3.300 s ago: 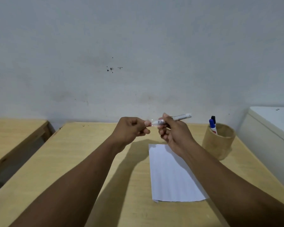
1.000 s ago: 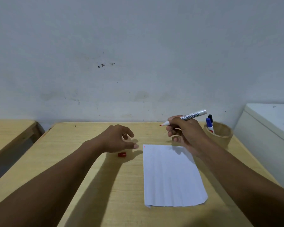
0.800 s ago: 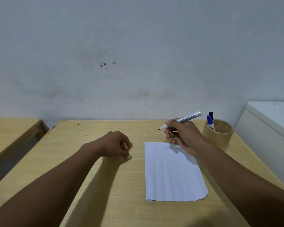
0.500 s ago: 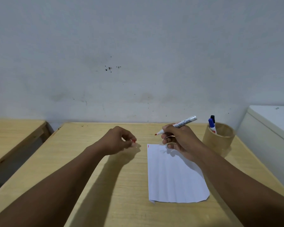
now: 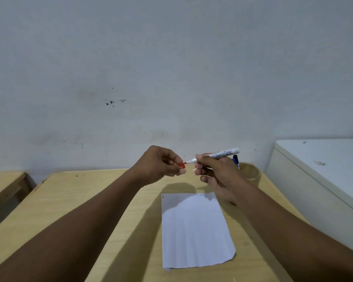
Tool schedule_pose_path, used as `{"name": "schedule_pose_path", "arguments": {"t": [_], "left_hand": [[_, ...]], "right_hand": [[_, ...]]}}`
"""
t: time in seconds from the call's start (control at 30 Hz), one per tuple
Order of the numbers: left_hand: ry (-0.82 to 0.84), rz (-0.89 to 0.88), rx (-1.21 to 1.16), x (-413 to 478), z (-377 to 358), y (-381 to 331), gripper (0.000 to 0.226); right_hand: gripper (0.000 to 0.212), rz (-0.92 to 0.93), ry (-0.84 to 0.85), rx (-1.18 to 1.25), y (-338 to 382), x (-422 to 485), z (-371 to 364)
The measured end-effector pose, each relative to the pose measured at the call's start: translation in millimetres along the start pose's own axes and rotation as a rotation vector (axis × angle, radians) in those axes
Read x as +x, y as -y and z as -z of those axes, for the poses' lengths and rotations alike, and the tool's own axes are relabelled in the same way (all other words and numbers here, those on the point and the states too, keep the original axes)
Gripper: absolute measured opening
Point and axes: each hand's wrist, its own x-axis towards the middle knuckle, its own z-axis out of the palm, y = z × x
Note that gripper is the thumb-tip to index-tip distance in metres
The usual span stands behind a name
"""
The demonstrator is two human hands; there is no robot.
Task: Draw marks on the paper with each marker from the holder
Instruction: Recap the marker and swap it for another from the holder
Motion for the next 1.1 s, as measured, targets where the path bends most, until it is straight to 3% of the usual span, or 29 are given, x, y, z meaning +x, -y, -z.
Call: {"name": "schedule_pose_path", "arguments": {"t": [0.4, 0.63, 0.77, 0.87, 1.1], "left_hand": [[-0.028, -0.06, -0.015, 8.3, -23.4, -19.0, 0.02], [-0.001, -0.144, 0.094, 13.5, -26.7, -37.5, 0.019], [0.0, -0.144, 0.161, 19.4, -28.7, -38.2, 0.021], [-0.032, -0.151, 0.169, 28.5, -28.2, -45.6, 0.017], [0.016, -0.222, 0.342, 49.7, -62.3, -69.4, 0.01]], "right_hand": [[0.013, 0.025, 0.012, 0.03, 8.9, -12.0, 10.6], [0.018, -0.026, -0.028, 0.077, 17.0, -16.3, 7.7], [0.054, -0.171, -0.068, -0.247, 36.5, -20.5, 28.5], [0.077, -0.234, -0.199, -0.377, 54.1, -22.7, 66.2], [0.054, -0.12, -0.396, -0.464, 70.6, -35.9, 125.4]]}}
